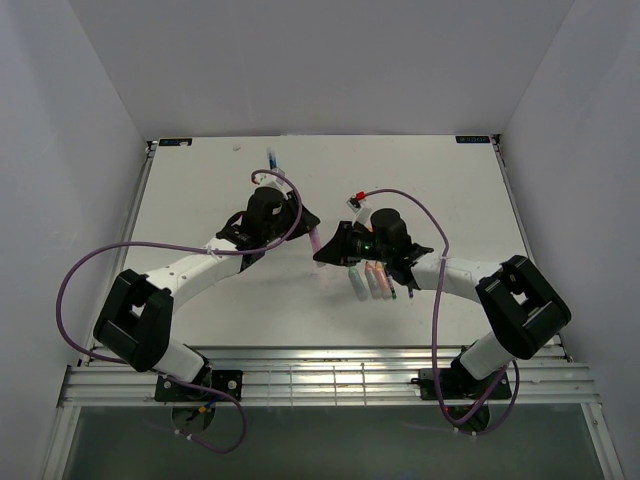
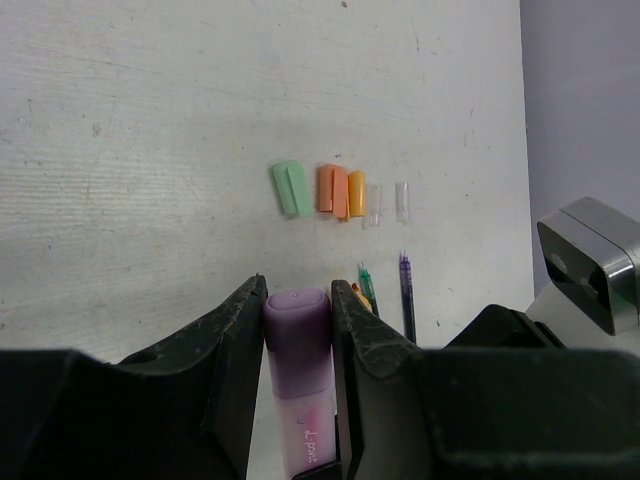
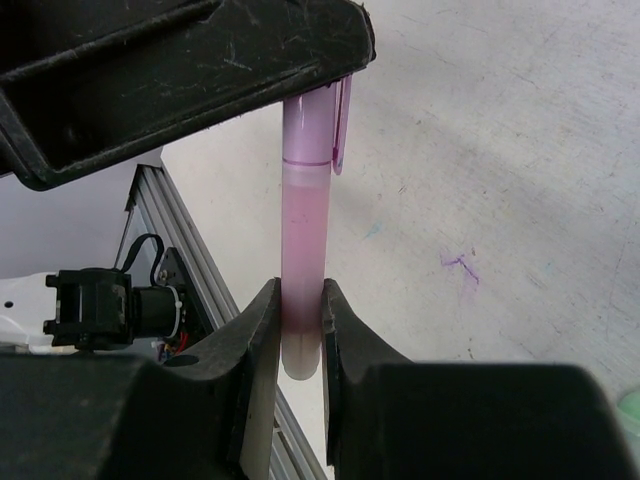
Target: Open the pen caps
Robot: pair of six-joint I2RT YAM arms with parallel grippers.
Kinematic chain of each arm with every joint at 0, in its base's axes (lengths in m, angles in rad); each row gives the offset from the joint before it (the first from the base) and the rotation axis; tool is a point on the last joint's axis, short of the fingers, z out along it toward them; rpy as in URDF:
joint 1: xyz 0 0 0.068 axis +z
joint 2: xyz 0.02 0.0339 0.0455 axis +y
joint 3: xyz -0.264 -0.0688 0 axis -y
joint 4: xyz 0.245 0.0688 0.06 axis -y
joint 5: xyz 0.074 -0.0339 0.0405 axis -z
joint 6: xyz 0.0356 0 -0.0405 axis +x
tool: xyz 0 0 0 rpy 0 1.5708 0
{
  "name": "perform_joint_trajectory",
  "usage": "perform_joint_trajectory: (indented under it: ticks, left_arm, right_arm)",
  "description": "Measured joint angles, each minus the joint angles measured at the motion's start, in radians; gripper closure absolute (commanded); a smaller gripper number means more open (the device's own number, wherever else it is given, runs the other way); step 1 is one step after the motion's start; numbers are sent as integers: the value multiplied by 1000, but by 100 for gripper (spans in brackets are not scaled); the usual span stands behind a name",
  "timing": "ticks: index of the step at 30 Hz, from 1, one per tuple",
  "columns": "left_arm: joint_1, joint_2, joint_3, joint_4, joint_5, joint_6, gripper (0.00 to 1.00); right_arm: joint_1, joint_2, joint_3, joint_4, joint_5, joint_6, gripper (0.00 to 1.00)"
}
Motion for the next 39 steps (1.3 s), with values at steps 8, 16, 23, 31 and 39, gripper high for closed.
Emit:
perform_joint_trajectory:
  ticks: [8,16,23,31,39]
  left_arm:
    - [3,0,0,8,4,5,48]
    - [3,0,-3,8,9,7,56]
    - [5,2,-3,8,8,8,100]
    - [7,72,41,-1,7,6,100]
    - [87,195,172,0,13,14,100]
  right_arm:
    - [0,12,33,-34,4,-8,92]
    - [0,29,52,-40,8,-19,92]
    - [-1,34,55,-40,9,-23,92]
    - [3,22,18,-62,28,-30,92]
    - [143,-126,-238,-71,75,-21,92]
